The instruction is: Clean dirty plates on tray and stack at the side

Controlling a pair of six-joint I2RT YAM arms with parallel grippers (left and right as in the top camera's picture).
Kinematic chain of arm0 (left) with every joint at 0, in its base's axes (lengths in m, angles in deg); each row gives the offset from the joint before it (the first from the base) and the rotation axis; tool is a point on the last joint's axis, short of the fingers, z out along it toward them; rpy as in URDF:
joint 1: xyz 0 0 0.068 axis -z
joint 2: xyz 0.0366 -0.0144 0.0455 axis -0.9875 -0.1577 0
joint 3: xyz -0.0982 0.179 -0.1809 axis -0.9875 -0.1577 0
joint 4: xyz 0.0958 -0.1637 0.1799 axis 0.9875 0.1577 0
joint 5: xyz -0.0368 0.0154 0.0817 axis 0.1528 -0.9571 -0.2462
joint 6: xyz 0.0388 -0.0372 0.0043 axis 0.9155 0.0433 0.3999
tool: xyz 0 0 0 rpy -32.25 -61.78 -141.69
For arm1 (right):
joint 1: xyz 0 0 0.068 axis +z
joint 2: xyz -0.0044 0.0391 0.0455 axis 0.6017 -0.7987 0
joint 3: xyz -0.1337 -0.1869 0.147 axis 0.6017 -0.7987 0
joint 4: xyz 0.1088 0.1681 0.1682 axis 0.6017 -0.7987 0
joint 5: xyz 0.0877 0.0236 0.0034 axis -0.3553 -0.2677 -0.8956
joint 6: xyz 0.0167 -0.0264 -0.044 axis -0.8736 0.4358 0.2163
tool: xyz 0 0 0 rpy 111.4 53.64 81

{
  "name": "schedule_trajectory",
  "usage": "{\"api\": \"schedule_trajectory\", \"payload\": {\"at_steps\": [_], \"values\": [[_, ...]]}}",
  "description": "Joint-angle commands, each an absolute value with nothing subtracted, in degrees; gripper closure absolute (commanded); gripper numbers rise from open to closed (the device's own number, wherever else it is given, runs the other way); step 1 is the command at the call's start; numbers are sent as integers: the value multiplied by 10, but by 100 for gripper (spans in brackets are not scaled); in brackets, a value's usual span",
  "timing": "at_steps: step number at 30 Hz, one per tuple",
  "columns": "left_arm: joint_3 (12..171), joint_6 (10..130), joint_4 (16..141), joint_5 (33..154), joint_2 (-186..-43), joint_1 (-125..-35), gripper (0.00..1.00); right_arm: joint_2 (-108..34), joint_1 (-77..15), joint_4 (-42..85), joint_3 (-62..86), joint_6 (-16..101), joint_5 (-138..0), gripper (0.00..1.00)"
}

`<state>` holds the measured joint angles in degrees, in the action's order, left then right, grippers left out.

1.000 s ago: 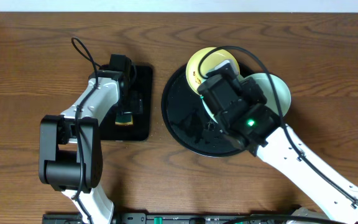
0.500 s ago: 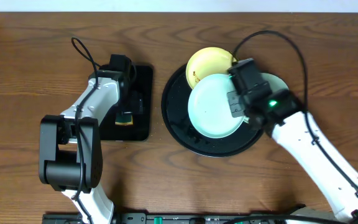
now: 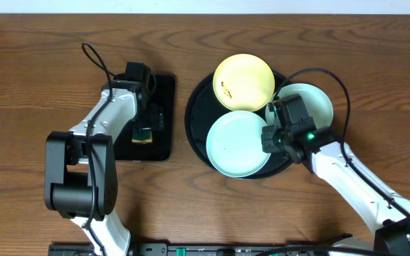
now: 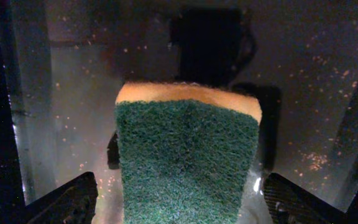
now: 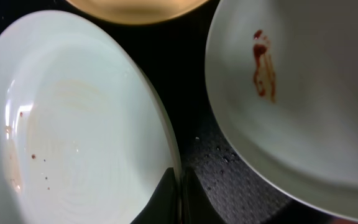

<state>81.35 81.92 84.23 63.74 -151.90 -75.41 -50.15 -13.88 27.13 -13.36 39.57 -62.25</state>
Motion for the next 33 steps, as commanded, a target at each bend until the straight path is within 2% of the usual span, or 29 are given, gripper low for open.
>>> {"api": "schedule_trajectory", "payload": {"at_steps": [1,8,13,14,16,17,19,20,21,22,33], "values": [[811,818,834,632,-1517,-755,7,-502,-137,296,-153,386,-638,99],[804,818,904,632,-1517,-755,7,-502,-137,312,-166,386,-638,99],[785,818,907,632,-1517,-755,7,-502,-137,312,-166,386,-638,99],[780,818,899,632,-1517,-755,14,-502,-137,312,-166,386,-638,99],[767,818,880,632,-1517,-755,82,-502,-137,311,-166,387,-638,99],[758,819,867,632,-1517,-755,92,-502,-137,311,-166,387,-638,99],[747,820,848,632,-1517,-755,92,-502,-137,311,-166,387,-638,99],[747,820,843,632,-1517,-755,73,-502,-137,310,-166,387,-638,99],[747,820,838,632,-1517,-755,36,-502,-137,310,-166,387,-638,99],[750,820,831,632,-1517,-755,14,-502,-137,310,-166,387,-638,99],[810,820,787,630,-1515,-755,14,-502,-137,310,-166,386,-638,99]]}}
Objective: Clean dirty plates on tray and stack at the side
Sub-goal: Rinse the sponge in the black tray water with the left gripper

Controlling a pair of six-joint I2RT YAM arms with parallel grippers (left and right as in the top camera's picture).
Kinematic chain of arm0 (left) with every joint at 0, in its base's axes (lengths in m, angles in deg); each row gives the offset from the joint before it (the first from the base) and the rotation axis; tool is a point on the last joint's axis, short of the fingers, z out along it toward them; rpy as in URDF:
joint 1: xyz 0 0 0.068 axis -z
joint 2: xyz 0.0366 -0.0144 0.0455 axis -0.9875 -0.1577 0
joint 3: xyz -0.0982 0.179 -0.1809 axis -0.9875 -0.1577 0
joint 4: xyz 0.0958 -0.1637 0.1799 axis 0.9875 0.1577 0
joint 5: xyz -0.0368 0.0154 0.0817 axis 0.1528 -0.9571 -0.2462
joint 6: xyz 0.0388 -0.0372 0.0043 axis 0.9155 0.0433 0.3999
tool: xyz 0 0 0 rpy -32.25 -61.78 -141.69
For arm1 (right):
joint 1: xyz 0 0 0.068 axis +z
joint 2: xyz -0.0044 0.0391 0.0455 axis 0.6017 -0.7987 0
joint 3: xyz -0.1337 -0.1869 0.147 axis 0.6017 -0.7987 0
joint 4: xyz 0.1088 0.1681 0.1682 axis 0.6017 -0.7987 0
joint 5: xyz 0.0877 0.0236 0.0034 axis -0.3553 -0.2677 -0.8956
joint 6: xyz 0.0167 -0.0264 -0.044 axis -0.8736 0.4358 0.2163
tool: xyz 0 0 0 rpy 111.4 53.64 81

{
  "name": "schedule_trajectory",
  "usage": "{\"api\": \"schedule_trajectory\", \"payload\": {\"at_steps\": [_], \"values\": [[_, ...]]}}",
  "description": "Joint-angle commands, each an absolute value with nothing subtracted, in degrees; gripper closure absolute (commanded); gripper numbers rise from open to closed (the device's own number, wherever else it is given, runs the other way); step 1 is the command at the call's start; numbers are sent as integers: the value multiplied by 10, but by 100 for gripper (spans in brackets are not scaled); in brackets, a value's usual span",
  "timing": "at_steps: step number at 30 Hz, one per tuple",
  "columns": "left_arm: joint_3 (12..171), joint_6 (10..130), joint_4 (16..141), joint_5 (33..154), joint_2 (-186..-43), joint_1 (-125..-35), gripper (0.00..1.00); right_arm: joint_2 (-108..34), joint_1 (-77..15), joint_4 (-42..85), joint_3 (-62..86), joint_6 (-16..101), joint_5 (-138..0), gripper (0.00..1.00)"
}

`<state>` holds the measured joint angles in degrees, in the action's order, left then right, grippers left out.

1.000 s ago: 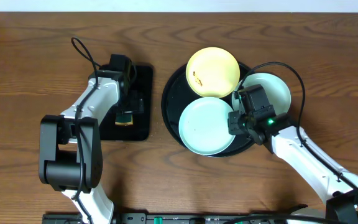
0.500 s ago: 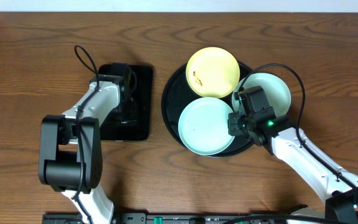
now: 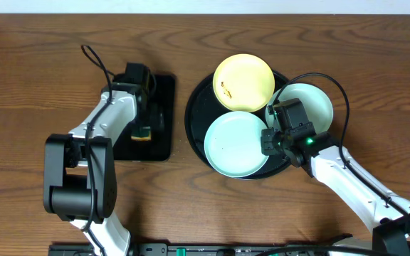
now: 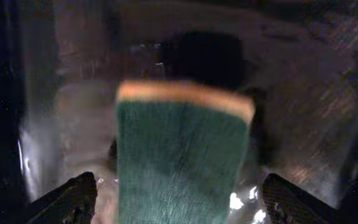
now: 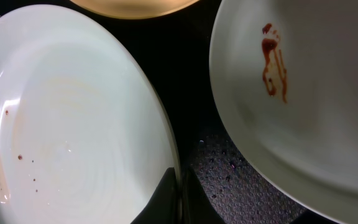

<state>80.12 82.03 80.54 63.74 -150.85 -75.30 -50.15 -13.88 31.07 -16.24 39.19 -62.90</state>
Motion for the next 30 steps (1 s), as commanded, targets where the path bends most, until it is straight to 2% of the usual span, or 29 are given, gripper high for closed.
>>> {"api": "schedule_trajectory", "payload": {"at_steps": [1,2,3,4,5,6,7,8,9,10,11,13,17,18,19,20,21,25,30], "values": [[805,820,777,628,-1516,-755,14,-502,-137,310,-166,386,-638,99],[797,820,767,626,-1517,-755,14,-502,-137,310,-166,386,-638,99],[791,820,758,625,-1518,-755,19,-502,-137,310,-166,386,-638,99],[787,820,753,625,-1520,-755,48,-502,-137,310,-166,386,-638,99],[782,820,748,625,-1523,-755,66,-502,-137,310,-166,386,-638,99],[779,820,744,625,-1526,-755,69,-502,-137,310,-166,386,-638,99],[777,820,742,625,-1528,-755,69,-502,-137,310,-166,386,-638,99],[775,820,739,625,-1531,-755,61,-502,-137,310,-166,386,-638,99],[774,820,737,626,-1534,-755,44,-502,-137,310,-166,386,-638,99],[774,820,737,626,-1536,-755,40,-502,-137,310,-166,386,-638,99],[774,820,737,626,-1538,-755,40,-502,-137,310,-166,386,-638,99],[773,818,749,626,-1538,-755,47,-502,-137,310,-166,386,-638,99],[773,818,749,626,-1538,-755,49,-502,-137,310,-166,386,-638,99],[773,818,749,626,-1538,-755,52,-502,-137,310,-166,386,-638,99],[773,818,749,626,-1538,-755,73,-502,-137,310,-166,386,-638,99],[774,818,749,626,-1538,-755,88,-502,-137,310,-166,386,-638,99],[776,818,750,626,-1537,-755,92,-502,-137,310,-166,386,-638,99],[807,817,786,627,-1515,-755,92,-502,-137,310,-166,386,-638,99],[838,817,811,682,-1456,-755,92,-502,-137,310,-166,386,-638,99]]}}
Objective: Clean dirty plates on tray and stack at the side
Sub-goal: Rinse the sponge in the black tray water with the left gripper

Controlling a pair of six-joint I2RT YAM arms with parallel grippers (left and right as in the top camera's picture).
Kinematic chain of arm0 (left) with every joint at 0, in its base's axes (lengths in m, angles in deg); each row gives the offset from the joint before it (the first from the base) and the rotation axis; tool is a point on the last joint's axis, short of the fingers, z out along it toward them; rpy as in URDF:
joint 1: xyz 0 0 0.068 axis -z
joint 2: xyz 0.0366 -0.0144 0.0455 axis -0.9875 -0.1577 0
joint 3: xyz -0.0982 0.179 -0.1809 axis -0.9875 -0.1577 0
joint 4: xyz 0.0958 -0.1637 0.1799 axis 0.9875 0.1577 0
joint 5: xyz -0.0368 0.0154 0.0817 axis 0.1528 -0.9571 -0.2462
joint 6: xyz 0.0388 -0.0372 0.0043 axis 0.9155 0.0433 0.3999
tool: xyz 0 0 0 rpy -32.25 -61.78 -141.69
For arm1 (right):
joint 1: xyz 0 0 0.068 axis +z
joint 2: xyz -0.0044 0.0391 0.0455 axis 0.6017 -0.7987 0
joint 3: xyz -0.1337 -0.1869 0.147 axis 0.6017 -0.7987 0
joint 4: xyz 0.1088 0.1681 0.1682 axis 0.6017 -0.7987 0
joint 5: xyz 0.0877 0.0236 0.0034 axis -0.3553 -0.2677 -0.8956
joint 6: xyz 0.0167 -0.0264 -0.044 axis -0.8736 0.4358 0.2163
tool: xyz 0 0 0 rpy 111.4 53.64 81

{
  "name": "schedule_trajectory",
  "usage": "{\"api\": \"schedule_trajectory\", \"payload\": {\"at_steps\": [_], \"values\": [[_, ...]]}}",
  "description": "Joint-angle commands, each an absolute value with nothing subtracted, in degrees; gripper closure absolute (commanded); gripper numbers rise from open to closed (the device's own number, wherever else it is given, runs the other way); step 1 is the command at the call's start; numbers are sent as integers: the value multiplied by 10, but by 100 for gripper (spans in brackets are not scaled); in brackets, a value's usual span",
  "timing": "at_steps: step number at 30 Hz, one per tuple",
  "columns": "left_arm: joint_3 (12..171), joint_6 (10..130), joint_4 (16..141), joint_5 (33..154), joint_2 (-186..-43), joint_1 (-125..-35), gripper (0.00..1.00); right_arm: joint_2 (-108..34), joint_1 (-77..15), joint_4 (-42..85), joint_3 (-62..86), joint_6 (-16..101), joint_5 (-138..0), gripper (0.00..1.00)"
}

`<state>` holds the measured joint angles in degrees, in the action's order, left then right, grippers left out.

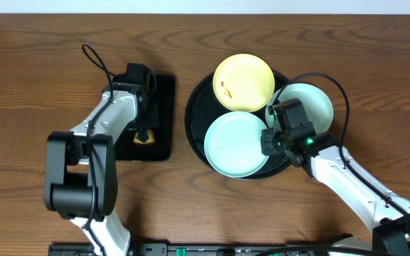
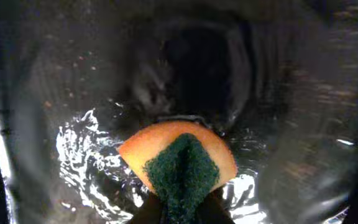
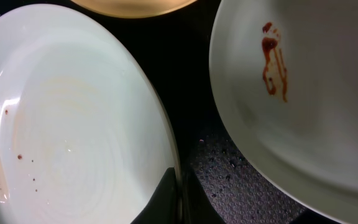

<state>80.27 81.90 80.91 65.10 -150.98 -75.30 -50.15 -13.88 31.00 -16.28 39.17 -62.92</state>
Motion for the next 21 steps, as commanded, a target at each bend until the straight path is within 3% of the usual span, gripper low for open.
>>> {"api": "schedule_trajectory", "payload": {"at_steps": [1,8,21], "values": [[839,818,810,680,-1441,-755,92,-502,-137,310,-166,386,-638,99],[839,819,811,647,-1390,-755,92,-502,-137,309,-166,386,-638,99],[837,812,824,647,-1423,-755,92,-502,-137,310,-166,386,-638,99]]}}
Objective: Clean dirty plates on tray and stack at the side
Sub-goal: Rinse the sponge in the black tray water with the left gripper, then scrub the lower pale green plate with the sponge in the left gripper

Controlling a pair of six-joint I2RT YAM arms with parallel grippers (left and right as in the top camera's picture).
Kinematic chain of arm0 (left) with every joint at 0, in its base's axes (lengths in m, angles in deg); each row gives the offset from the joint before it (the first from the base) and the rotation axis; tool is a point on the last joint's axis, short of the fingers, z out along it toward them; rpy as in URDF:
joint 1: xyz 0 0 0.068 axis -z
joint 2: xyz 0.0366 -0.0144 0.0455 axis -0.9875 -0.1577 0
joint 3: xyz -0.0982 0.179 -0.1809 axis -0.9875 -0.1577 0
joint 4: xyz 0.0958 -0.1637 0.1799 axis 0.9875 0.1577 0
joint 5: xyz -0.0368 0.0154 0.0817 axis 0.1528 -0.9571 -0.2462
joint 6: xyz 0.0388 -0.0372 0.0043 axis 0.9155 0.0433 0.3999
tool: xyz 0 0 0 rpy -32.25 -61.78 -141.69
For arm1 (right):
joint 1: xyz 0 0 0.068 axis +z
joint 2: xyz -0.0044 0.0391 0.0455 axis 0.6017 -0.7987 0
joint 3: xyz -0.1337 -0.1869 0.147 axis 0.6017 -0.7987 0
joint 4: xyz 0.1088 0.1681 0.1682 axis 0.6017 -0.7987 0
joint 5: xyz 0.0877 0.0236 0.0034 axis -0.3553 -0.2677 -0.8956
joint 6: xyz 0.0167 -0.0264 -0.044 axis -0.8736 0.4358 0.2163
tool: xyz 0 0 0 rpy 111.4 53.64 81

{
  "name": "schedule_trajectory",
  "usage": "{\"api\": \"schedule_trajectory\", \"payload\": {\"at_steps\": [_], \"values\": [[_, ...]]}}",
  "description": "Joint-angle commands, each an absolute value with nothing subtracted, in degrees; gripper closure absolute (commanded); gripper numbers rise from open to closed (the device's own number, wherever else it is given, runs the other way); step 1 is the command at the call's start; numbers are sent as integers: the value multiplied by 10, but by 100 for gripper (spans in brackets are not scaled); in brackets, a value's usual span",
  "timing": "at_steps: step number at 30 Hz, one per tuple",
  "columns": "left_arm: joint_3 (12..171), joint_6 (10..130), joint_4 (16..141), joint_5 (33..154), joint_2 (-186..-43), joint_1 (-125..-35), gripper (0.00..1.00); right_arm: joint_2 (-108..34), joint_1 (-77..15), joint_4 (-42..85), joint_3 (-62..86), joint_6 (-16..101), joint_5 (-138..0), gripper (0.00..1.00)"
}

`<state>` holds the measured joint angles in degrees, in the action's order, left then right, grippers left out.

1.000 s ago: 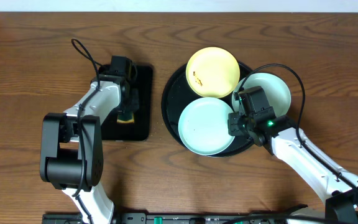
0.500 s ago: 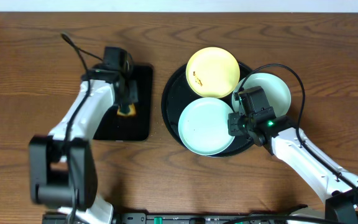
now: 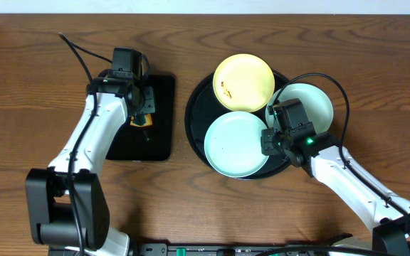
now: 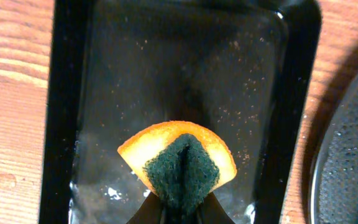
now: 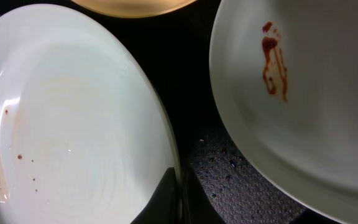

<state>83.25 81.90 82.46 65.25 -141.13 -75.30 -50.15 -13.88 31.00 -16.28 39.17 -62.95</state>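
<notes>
A round black tray (image 3: 195,121) holds three plates. The yellow plate (image 3: 243,81) lies at the back, a pale green plate (image 3: 237,142) in front, and another pale green plate (image 3: 310,103) with a red smear (image 5: 273,62) at the right. My right gripper (image 5: 180,199) is shut on the right rim of the front pale green plate (image 5: 73,124). My left gripper (image 4: 179,208) is shut on a squeezed orange-and-green sponge (image 4: 178,158), held above the black water tray (image 4: 179,74). Overhead, the sponge (image 3: 142,119) hangs over that tray's upper part.
The rectangular black water tray (image 3: 164,135) sits on the wooden table (image 3: 34,85) left of the round tray; wet patches show on its bottom. The table's white far edge runs along the top.
My left gripper has risen out of the water tray with the sponge still pinched in it, and the arm has swung toward the tray's far end. The right gripper has not moved.
The sponge lay flat in the water tray between my open left fingers. Later the left gripper was shut on it, squeezing it in the water. Now it holds the sponge above the tray. My right gripper kept its hold on the front pale green plate's rim throughout.
</notes>
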Motion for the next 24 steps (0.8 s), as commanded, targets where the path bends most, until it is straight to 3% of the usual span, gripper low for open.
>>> {"api": "schedule_trajectory", "payload": {"at_steps": [1,7,9,17,24], "values": [[838,812,822,669,-1423,-755,93,-502,-137,310,-166,386,-638,99],[859,760,802,975,-1419,-742,93,-502,-137,310,-166,386,-638,99],[858,746,795,1017,-1419,-717,92,-502,-137,310,-166,386,-638,99],[841,744,777,992,-1421,-581,92,-502,-137,310,-166,386,-638,99],[840,722,740,894,-1422,-488,92,-502,-137,309,-166,386,-638,99]]}}
